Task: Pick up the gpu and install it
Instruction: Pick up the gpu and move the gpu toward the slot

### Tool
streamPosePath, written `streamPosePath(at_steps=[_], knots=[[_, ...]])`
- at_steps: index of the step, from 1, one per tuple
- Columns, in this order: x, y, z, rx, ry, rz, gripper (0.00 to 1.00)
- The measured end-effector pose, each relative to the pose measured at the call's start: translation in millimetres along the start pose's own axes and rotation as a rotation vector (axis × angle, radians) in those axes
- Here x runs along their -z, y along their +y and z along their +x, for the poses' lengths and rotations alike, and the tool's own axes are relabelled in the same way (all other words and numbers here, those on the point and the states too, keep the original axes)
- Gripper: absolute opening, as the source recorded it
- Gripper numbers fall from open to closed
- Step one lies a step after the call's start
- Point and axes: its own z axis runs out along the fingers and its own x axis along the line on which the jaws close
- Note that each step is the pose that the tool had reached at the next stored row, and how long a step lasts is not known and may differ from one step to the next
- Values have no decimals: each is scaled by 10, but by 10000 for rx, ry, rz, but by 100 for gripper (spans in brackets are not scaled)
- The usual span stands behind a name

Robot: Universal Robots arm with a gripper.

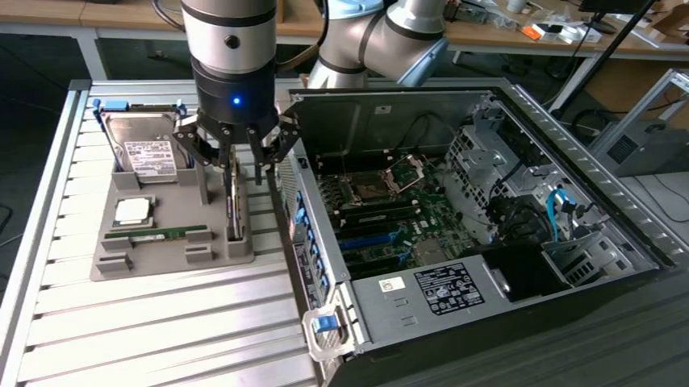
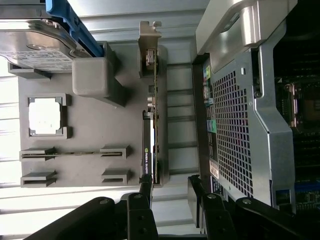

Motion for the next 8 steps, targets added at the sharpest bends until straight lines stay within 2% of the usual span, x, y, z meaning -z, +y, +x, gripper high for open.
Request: streamPosePath(at_steps=[8], knots=[[-18,-1,0,0,0,0,42]])
